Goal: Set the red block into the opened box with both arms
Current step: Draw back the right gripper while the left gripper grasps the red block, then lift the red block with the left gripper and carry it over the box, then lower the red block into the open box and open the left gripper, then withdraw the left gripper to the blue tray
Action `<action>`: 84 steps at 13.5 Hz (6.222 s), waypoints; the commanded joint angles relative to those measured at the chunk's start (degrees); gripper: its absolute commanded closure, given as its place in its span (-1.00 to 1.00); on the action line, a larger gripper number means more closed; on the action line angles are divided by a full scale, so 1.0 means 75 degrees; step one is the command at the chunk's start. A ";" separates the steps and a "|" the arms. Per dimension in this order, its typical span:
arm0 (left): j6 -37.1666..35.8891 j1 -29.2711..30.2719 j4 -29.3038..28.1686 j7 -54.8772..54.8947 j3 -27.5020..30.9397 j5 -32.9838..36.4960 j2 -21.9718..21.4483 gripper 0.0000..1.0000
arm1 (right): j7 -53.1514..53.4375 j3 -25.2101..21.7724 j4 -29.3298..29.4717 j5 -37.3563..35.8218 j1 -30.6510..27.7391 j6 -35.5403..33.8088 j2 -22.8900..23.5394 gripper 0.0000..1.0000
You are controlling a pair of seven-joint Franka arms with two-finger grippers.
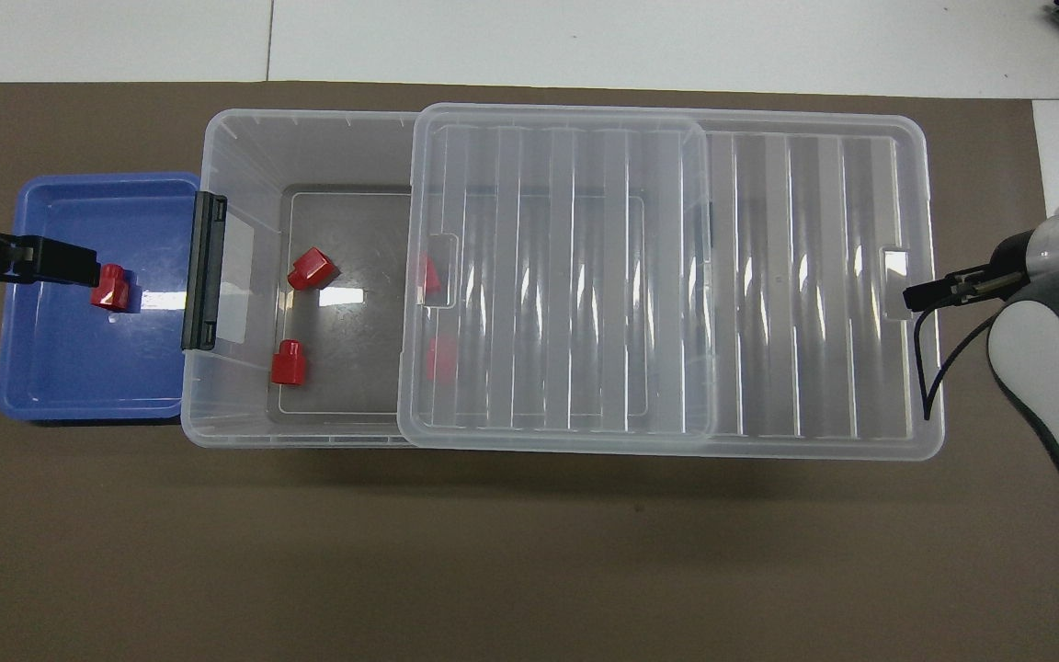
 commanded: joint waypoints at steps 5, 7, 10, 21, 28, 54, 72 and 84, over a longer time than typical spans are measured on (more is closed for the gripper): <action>0.2846 0.1162 -0.1413 0.0552 -0.0056 0.0063 0.1066 -1.00 | 0.0520 0.0109 0.0467 -0.0053 0.0061 -0.0886 -0.0229 -1.00; 0.4110 0.1211 -0.2324 0.0447 -0.0056 0.0028 0.1092 -1.00 | 0.1666 0.0121 0.0923 -0.0041 0.0317 -0.1459 -0.0323 -1.00; 0.5145 0.1397 -0.2751 0.0376 -0.0056 0.0027 0.1732 -1.00 | 0.3426 0.0121 0.1896 -0.0053 0.0797 -0.2421 -0.0312 -1.00; 0.6250 0.1773 -0.3021 0.1114 -0.0044 0.0051 0.2556 1.00 | 0.4580 0.0110 0.2250 -0.0322 0.1092 -0.3454 -0.0816 -1.00; 0.4407 0.1703 -0.2240 0.1373 -0.0067 0.0098 0.2300 1.00 | 0.4579 0.0051 0.2238 -0.0205 0.1057 -0.3384 -0.0816 -1.00; 0.5520 -0.2163 -0.3394 -0.5118 -0.0384 0.0402 0.1723 1.00 | 0.4310 0.0063 0.1910 -0.0193 0.1057 -0.3490 -0.1003 -1.00; 0.5546 -0.2211 -0.3478 -0.5272 -0.0302 0.1762 0.2134 0.58 | 0.4251 0.0039 0.0846 -0.0193 0.0601 -0.1900 -0.1120 1.00; 0.0044 -0.2141 0.0046 -0.3427 -0.0232 0.1118 0.1244 -1.00 | 0.3806 0.0027 -0.0188 -0.0193 0.0049 -0.0419 -0.0675 1.00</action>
